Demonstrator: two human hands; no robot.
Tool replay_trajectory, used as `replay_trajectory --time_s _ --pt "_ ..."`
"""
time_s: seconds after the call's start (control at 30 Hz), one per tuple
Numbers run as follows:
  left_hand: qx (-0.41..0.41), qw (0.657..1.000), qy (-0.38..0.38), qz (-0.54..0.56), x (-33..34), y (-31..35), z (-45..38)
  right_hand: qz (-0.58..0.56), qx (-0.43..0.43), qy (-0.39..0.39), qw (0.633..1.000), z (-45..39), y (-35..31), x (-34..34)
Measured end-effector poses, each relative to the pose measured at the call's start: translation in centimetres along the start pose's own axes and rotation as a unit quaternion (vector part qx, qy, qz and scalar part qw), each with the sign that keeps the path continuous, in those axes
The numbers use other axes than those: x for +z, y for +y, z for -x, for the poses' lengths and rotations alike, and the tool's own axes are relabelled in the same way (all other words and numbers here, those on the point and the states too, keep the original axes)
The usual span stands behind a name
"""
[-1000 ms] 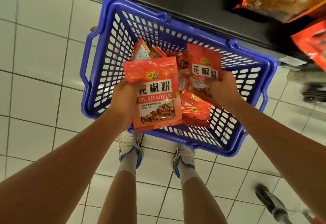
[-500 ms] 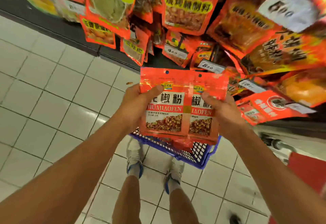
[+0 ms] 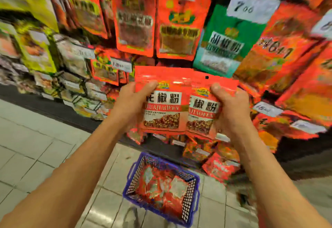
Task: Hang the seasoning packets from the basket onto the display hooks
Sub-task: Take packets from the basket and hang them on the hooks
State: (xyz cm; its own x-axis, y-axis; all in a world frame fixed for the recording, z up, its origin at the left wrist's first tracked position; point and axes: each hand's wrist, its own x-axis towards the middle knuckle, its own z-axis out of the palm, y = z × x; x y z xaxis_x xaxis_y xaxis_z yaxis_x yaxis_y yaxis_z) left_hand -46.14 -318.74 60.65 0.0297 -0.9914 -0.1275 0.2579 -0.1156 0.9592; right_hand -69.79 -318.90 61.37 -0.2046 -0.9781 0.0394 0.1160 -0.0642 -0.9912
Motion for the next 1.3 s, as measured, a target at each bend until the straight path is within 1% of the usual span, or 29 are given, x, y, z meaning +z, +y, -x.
replay_trajectory --time_s 0.07,0.13,0.23,0.3,0.43,0.53,0.63,0.8,0.87,1.0,1.13,1.23,1.3 --pt "0.041 0.999 -0.003 0.000 1.7 4.6 -0.3 -0.002 -0.059 0.000 0.998 -1.2 -5.2 0.4" --pt "0.075 0.997 -0.020 -0.001 3.0 8.6 -0.5 0.004 -0.104 0.019 0.994 -2.0 -9.8 0.7" --pt "0.121 0.991 -0.057 -0.004 4.6 13.7 -0.7 0.028 -0.158 0.045 0.986 -3.0 -15.2 1.2" --pt "0.142 0.987 -0.076 -0.007 5.5 16.7 -1.0 0.024 -0.190 0.056 0.980 -3.7 -18.1 1.5" --pt "0.173 0.982 -0.074 0.004 7.3 21.1 -2.2 0.012 -0.210 0.053 0.976 -4.9 -23.1 2.5" --pt "0.181 0.981 -0.068 0.017 8.8 23.1 -3.1 0.003 -0.210 0.070 0.975 -6.6 -25.9 3.5" --pt "0.184 0.981 -0.068 0.009 10.0 24.3 -3.9 -0.004 -0.190 0.092 0.978 -8.3 -27.8 4.0" --pt "0.191 0.979 -0.074 0.001 11.3 25.9 -4.5 0.017 -0.163 0.119 0.979 -10.9 -29.4 4.0" --pt "0.191 0.978 -0.081 -0.009 11.6 26.3 -4.8 0.044 -0.166 0.126 0.977 -11.5 -29.7 4.0" --pt "0.196 0.977 -0.081 -0.024 11.9 26.6 -5.4 0.099 -0.198 0.148 0.964 -11.9 -30.0 4.1" --pt "0.202 0.976 -0.081 -0.033 11.9 26.7 -5.9 0.068 -0.183 0.162 0.967 -12.3 -30.3 4.2" --pt "0.212 0.973 -0.087 -0.033 11.9 26.9 -6.3 0.064 -0.159 0.149 0.974 -12.4 -30.1 4.1" --pt "0.214 0.972 -0.089 -0.031 11.9 27.0 -6.5 0.071 -0.159 0.142 0.974 -12.4 -30.1 4.2"
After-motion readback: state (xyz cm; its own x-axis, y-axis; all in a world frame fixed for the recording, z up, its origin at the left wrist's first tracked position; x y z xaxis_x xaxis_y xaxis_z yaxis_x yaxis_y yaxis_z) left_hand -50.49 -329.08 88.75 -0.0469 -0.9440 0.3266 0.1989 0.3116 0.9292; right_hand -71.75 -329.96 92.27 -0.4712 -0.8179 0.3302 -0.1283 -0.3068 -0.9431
